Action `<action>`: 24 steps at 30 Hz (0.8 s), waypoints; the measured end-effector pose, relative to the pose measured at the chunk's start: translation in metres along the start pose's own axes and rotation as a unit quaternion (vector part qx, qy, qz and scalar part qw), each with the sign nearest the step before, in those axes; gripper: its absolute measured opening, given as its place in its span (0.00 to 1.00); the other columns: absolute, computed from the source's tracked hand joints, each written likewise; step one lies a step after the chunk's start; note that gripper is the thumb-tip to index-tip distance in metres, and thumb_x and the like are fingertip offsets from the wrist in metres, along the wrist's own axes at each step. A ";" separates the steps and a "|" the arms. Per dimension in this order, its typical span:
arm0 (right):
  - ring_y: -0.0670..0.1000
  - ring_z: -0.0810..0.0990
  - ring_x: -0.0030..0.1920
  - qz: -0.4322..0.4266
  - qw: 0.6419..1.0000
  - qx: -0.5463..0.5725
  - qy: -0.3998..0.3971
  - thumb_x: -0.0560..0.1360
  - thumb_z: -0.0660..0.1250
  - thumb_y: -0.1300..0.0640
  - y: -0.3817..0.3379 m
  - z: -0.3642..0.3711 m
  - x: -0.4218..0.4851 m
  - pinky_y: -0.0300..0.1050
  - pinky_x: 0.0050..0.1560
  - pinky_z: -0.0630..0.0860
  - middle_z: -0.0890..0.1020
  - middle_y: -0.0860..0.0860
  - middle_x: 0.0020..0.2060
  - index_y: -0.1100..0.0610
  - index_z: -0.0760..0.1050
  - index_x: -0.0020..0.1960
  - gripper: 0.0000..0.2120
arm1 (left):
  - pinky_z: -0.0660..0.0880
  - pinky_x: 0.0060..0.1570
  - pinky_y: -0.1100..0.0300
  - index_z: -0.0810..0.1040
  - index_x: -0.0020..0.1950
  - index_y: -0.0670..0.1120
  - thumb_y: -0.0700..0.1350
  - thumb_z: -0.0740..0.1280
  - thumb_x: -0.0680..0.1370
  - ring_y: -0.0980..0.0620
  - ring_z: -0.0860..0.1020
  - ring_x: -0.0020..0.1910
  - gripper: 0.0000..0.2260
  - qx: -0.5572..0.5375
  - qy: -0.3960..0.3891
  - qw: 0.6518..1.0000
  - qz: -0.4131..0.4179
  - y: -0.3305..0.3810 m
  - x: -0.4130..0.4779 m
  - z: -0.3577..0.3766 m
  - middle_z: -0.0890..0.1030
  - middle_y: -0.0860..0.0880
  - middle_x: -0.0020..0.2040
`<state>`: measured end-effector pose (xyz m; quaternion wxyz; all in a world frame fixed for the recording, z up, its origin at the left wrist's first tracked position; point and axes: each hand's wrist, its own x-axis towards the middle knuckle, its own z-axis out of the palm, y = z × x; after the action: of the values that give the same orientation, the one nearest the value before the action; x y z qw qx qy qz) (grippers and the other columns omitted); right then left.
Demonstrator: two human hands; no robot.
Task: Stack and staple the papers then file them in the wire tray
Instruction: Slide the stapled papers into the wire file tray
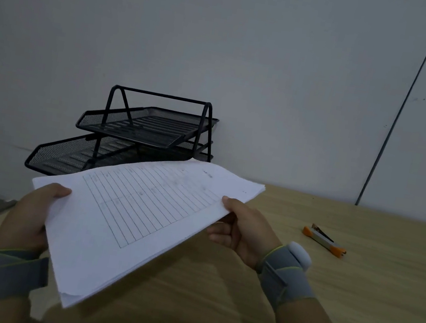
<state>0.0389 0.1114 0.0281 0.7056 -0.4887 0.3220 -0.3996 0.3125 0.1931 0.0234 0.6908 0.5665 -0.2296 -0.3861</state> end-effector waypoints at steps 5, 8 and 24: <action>0.46 0.79 0.21 -0.033 0.998 -0.034 0.048 0.78 0.55 0.63 0.006 -0.001 0.005 0.38 0.22 0.78 0.79 0.56 0.38 0.58 0.68 0.54 0.07 | 0.72 0.34 0.53 0.73 0.42 0.46 0.43 0.57 0.78 0.50 0.80 0.28 0.08 -0.010 -0.029 1.000 0.008 -0.001 0.007 -0.006 0.83 0.49 0.29; 0.47 0.79 0.22 -0.037 0.998 -0.026 0.041 0.78 0.56 0.63 0.006 0.001 0.006 0.38 0.23 0.78 0.79 0.55 0.37 0.57 0.69 0.52 0.06 | 0.70 0.37 0.53 0.73 0.42 0.48 0.43 0.59 0.78 0.47 0.75 0.38 0.07 -0.006 -0.016 1.000 0.013 0.001 0.009 -0.007 0.81 0.47 0.36; 0.47 0.81 0.24 -0.022 0.999 -0.006 0.042 0.79 0.56 0.58 0.012 -0.004 0.014 0.38 0.26 0.80 0.80 0.55 0.39 0.55 0.70 0.45 0.06 | 0.68 0.64 0.53 0.68 0.65 0.39 0.40 0.56 0.78 0.47 0.74 0.58 0.16 -0.094 0.043 0.995 -0.010 -0.007 0.036 -0.009 0.71 0.42 0.70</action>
<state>0.0449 0.0993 0.0142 0.6797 -0.4827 0.3431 -0.4328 0.3390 0.1696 0.0095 0.7465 0.5175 -0.1564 -0.3878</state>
